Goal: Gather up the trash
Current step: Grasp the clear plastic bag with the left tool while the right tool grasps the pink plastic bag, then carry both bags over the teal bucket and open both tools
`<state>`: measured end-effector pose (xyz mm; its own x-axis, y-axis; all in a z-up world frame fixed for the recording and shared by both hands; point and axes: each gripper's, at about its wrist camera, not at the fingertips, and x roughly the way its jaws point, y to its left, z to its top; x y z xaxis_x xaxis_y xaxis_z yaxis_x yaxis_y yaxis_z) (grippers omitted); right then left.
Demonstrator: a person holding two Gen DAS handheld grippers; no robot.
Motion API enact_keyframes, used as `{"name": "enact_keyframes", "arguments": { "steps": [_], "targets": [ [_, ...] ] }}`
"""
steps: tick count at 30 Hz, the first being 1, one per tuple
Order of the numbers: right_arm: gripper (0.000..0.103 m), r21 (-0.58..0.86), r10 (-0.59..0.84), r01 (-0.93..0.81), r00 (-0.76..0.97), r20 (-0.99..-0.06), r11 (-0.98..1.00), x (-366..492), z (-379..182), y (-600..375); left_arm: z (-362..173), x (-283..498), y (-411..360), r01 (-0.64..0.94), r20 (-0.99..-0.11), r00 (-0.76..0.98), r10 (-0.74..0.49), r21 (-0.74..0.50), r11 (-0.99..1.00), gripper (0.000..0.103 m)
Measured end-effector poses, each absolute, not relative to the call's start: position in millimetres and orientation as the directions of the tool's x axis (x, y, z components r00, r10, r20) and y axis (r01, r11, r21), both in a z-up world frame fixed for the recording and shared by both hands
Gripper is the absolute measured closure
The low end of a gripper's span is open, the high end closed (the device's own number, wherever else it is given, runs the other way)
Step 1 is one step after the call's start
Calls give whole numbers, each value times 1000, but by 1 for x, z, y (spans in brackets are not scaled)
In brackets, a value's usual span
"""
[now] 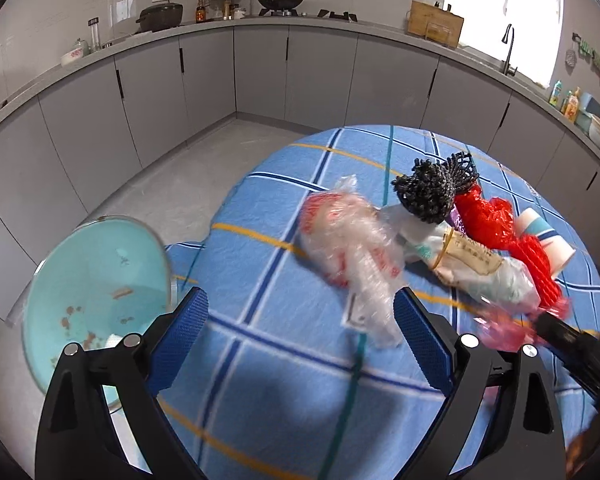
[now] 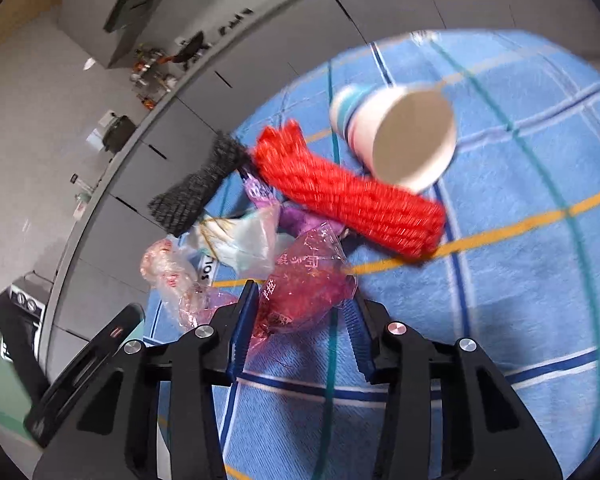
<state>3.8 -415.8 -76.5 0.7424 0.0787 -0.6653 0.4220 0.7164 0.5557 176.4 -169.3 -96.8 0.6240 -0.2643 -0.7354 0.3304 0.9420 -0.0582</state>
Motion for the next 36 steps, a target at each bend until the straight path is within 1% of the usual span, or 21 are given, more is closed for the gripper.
{"name": "enact_keyframes", "arguments": {
  "steps": [2,4,5,7,8,9,10,12,13,15,18,27,31,36],
  "targets": [
    [60,536,46,417,757,-651,734,-6,-67,-418,-102,181,-180,327,-744,613,-266,-68,943,18],
    [60,516,14,419,766,-642,747,-16,-60,-421,-111,188,-192,314,-760,600,-250,-63,947,26],
    [60,507,0,421,769,-640,752,-19,-57,-423,-114,191,-196,312,-767,591,-250,-68,948,32],
    [60,493,-17,424,771,-637,759,-21,-55,-425,-119,197,-202,304,-777,576,-255,-86,949,32],
    [60,490,-22,426,771,-637,761,-22,-55,-426,-121,198,-205,304,-778,573,-257,-90,948,36],
    [60,490,-23,427,771,-637,760,-22,-56,-427,-123,199,-208,311,-781,567,-264,-94,946,44],
    [60,495,-19,427,771,-636,757,-23,-57,-428,-125,200,-210,318,-784,560,-269,-96,943,49],
    [60,497,-15,426,770,-638,756,-22,-58,-427,-130,201,-212,336,-792,540,-285,-107,936,69],
    [60,497,-13,425,770,-638,756,-21,-58,-426,-131,200,-212,345,-793,533,-295,-115,932,73],
    [60,498,-10,423,770,-638,757,-20,-58,-423,-130,198,-210,366,-786,531,-317,-125,922,88],
    [60,490,-19,418,775,-632,765,-20,-54,-419,-123,190,-203,392,-766,540,-347,-136,910,91],
    [60,456,-24,368,798,-602,811,-12,-37,-393,-103,155,-168,433,-716,601,-354,-79,898,91],
    [60,449,9,326,801,-598,832,-2,-34,-377,-96,147,-141,414,-706,629,-325,-51,909,91],
    [60,446,65,263,800,-597,856,16,-31,-350,-88,145,-101,353,-696,658,-287,-52,934,91]
  ]
}}
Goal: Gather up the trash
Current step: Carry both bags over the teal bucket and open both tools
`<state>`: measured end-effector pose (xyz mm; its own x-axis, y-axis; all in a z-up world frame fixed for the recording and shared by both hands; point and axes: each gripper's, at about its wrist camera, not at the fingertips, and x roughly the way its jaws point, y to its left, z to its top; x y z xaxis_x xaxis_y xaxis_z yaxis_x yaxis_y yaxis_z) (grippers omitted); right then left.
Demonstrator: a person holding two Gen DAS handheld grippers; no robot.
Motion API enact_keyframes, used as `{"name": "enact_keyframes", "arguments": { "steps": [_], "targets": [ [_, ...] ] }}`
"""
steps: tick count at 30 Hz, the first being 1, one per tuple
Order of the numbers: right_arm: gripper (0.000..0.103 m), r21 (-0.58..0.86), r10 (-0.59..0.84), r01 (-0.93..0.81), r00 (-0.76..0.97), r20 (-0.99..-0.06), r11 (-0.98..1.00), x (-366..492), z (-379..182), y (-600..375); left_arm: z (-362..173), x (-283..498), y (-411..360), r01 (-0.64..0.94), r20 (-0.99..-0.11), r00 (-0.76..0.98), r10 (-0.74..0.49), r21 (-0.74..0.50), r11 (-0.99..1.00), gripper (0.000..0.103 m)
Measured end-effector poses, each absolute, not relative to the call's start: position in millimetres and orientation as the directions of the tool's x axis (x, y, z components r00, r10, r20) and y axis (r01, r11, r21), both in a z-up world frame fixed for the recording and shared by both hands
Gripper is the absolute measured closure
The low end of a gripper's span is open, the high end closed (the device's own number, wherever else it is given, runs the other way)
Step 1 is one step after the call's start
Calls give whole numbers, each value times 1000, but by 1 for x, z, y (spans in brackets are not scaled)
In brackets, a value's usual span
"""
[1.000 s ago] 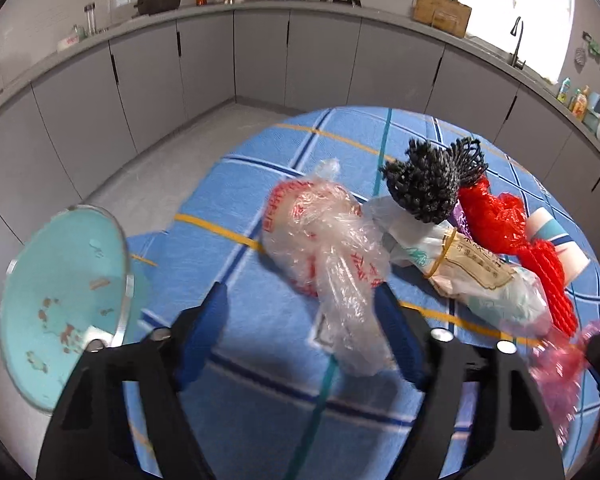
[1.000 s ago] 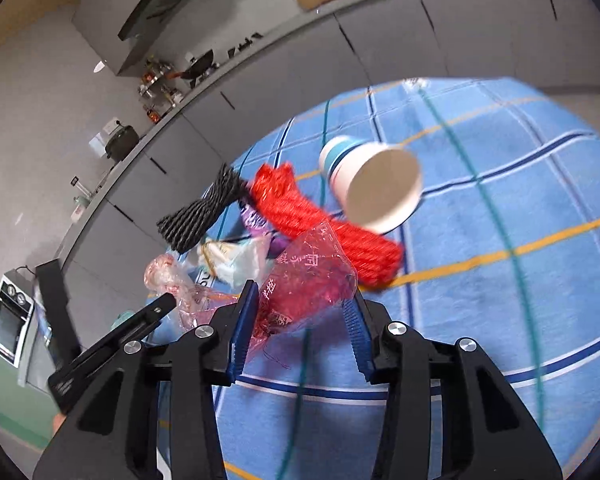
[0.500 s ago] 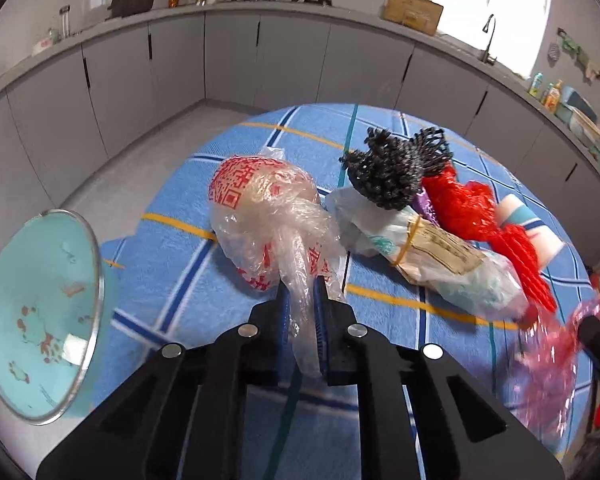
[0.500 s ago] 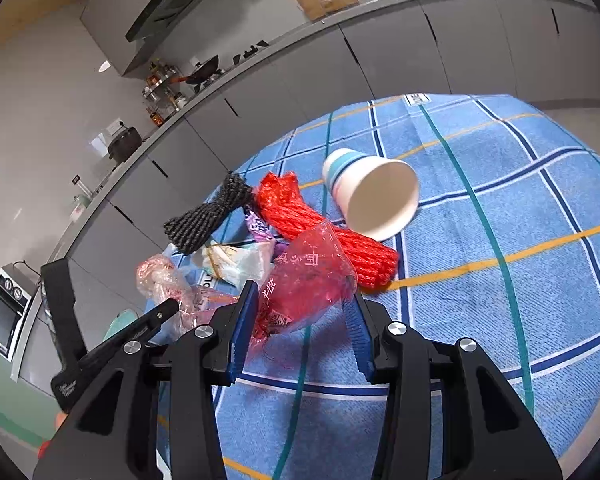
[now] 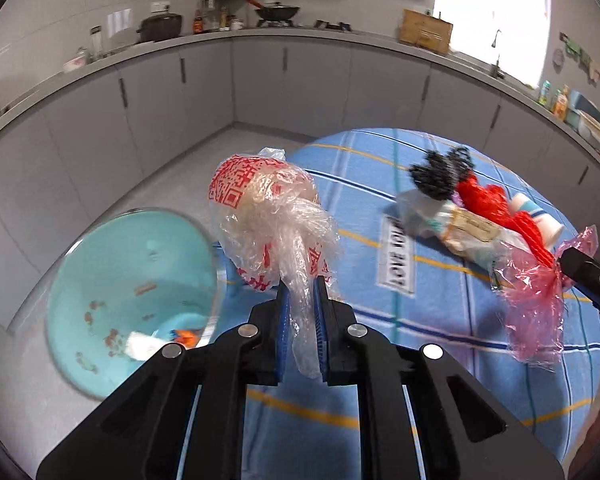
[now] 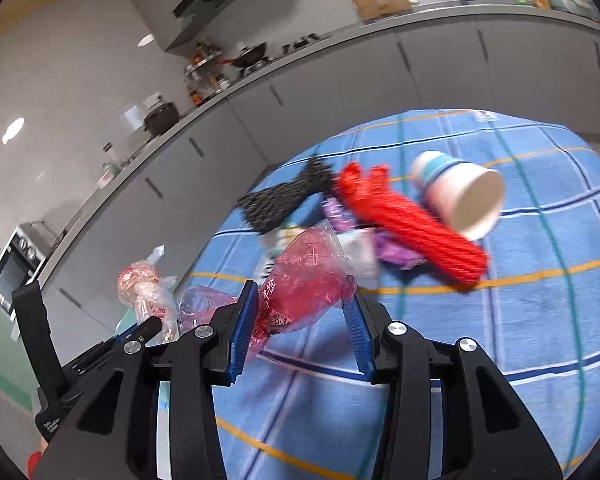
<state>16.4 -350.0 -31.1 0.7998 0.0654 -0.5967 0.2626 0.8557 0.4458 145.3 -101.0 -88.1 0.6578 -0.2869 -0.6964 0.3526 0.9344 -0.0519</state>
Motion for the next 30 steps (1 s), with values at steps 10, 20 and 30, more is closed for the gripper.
{"name": "enact_keyframes", "arguments": {
  "steps": [10,20,30],
  "targets": [
    [60,410,157,121,798,-581,904,52,-18,-286,-83,143,-17,224,-682,704,-197,-50,973,91],
    [60,358,226,-3,781,-583,934,88,-18,-222,-87,149,42,119,-681,721,-130,-63,991,91],
    [59,200,224,-125,751,-621,972,131,-35,-158,-103,158,58,112,-710,691,-134,-79,991,91]
  ]
}}
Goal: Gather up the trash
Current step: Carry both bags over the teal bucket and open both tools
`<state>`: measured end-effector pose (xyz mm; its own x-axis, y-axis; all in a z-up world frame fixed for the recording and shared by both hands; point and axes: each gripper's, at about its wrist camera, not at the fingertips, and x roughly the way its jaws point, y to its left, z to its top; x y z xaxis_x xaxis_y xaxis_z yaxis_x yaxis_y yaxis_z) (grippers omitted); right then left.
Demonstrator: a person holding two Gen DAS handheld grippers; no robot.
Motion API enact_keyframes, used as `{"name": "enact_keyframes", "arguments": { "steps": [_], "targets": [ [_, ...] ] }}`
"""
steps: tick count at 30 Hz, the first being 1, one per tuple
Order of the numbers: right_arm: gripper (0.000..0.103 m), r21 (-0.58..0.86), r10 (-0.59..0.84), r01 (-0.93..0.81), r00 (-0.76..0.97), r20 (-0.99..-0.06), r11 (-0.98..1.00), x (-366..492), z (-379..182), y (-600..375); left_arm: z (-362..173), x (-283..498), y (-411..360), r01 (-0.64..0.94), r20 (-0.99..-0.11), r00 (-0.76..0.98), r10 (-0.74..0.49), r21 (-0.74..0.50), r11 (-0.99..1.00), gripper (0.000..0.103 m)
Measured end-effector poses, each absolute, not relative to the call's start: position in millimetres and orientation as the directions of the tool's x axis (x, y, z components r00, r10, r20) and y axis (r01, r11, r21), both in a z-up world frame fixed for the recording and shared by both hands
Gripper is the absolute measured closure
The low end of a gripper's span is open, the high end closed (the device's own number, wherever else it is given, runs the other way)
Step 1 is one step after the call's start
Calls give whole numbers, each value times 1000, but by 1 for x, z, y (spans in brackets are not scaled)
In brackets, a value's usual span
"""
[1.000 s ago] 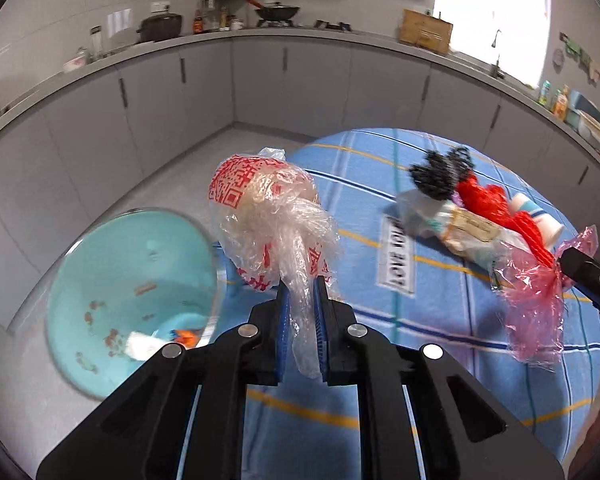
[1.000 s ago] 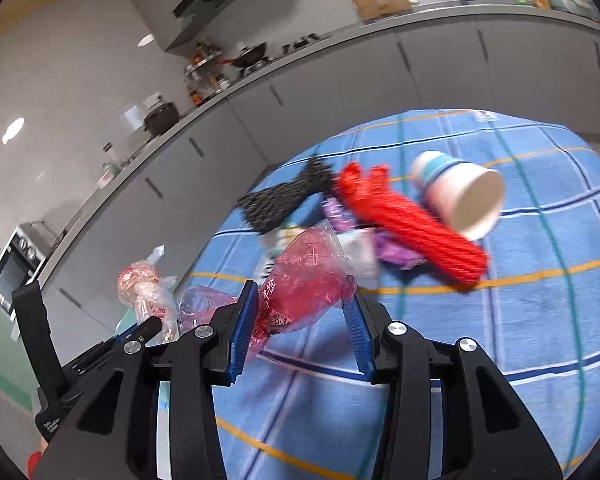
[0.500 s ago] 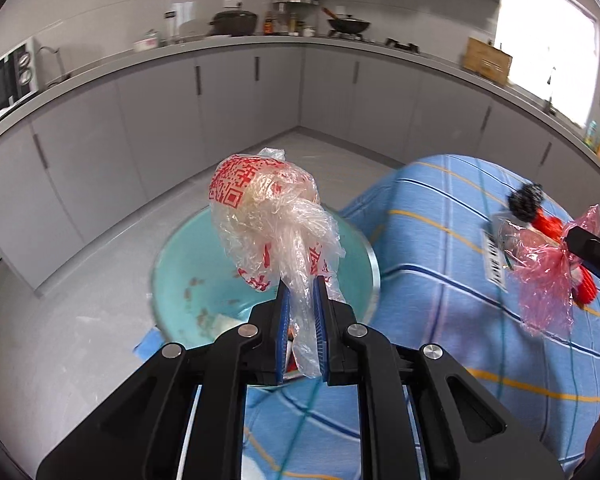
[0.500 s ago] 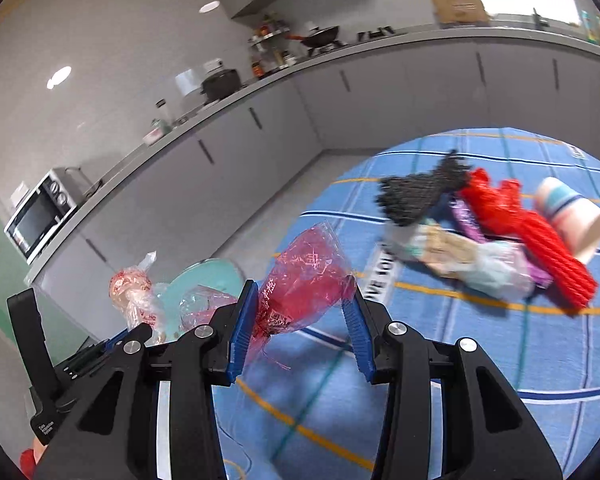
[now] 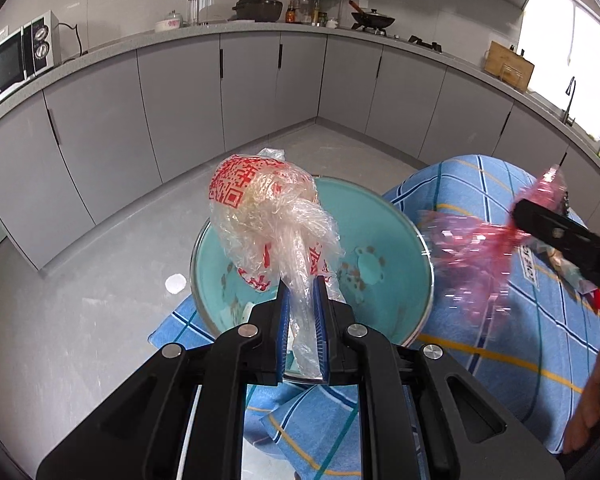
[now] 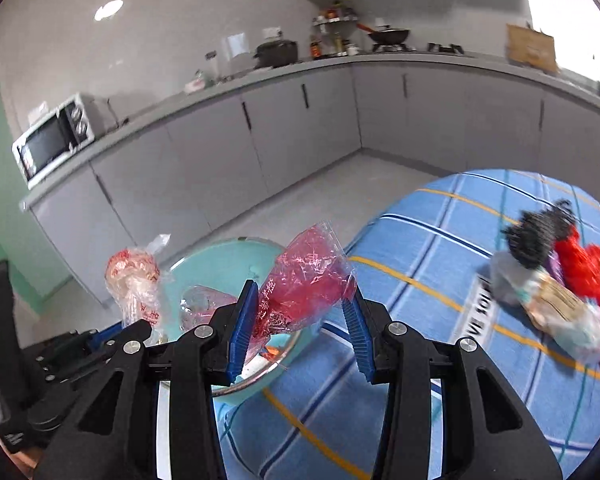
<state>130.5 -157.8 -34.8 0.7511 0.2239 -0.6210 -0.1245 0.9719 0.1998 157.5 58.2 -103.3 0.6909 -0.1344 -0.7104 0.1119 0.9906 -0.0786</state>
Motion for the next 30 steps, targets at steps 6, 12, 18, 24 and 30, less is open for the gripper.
{"name": "enact_keyframes", "arguments": {
  "steps": [6,12,18,24,30],
  "targets": [
    [59,118,216,-185,710,-670,976,156,-57,-126,-115,166,63,118,-725,673,-144,-87,989,91],
    [59,121,233,-210,666,-709,970,174,-76,-113,-124,177,68,114,-742,655,-145,-92,989,91],
    [58,122,246,-234,634,-733,965,186,-85,-105,-135,184,71,112,-763,632,-138,-87,990,91],
    [58,113,253,-262,600,-759,959,195,-93,-95,-139,189,68,108,-774,620,-129,-78,991,91],
    [46,151,282,-264,580,-764,953,203,-98,-95,-141,192,66,99,-780,614,-119,-74,992,91]
  ]
}}
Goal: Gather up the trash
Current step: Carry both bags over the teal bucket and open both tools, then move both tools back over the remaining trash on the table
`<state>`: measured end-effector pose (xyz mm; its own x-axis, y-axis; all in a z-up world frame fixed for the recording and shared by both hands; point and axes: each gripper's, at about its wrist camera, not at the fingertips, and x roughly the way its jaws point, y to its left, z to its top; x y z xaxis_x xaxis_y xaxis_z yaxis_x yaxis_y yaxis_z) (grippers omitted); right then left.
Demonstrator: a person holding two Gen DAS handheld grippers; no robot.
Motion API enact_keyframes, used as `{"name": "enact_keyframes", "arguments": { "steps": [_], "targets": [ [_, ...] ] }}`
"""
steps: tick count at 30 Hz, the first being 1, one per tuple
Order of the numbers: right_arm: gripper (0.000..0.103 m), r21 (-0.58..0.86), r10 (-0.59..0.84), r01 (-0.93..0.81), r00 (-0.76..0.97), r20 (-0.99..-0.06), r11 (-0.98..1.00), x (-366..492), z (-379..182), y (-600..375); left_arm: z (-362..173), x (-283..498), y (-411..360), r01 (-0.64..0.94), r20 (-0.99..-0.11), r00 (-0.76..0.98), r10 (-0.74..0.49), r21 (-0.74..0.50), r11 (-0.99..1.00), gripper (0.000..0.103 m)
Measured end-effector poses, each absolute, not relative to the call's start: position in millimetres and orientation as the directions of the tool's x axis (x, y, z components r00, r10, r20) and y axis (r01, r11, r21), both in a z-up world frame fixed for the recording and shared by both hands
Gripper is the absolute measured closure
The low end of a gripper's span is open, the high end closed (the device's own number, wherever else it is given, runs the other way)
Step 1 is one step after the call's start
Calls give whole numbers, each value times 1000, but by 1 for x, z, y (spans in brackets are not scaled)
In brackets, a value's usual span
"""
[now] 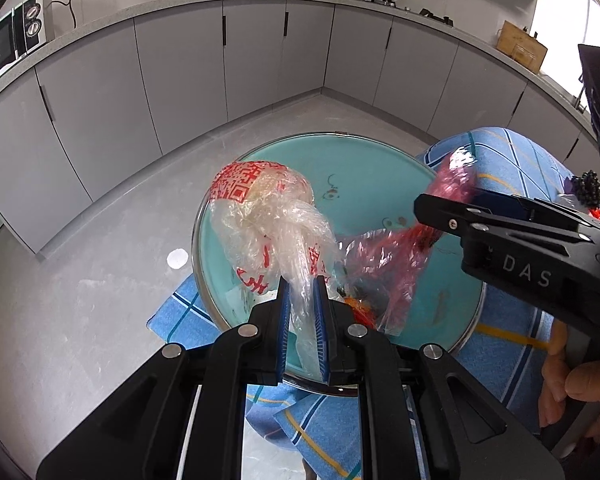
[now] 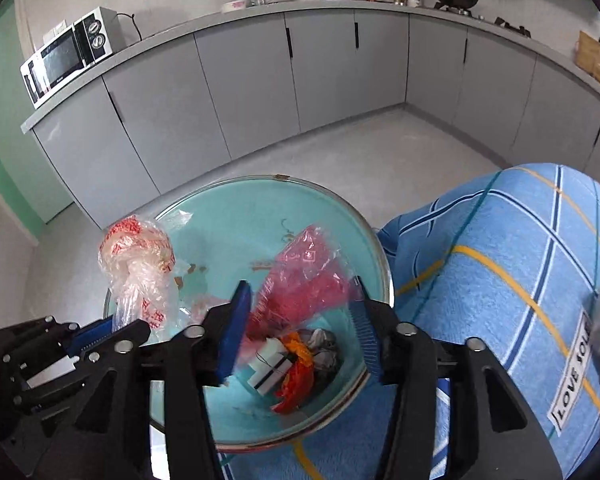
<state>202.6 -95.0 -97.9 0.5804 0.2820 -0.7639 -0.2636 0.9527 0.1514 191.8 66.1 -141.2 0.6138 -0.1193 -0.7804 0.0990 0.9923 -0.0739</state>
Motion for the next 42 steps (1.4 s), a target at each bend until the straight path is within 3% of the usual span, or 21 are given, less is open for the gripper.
{"name": "enact_keyframes", "arguments": {
  "steps": [7,10,12,17,27,42],
  "targets": [
    [40,220,309,-218,613,-727,951,203,-87,-108,-142,191,69,81,-783,614,-101,-65,995,87],
    [40,248,314,-193,635,-706,949,196,-81,-118,-141,190,67,73,-782,617,-88,-55,996,72],
    [40,261,312,-178,653,-690,949,189,-76,-122,-140,189,66,60,-777,625,-70,-41,997,52],
    [31,273,296,-148,701,-649,950,170,-63,-134,-131,185,61,37,-762,647,-24,0,999,34],
    [27,290,262,-93,738,-622,953,144,-51,-162,-110,176,46,-3,-734,678,32,41,999,11],
    [27,323,176,38,775,-607,946,101,-46,-225,-92,161,7,53,-718,695,16,73,996,6]
  ]
}}
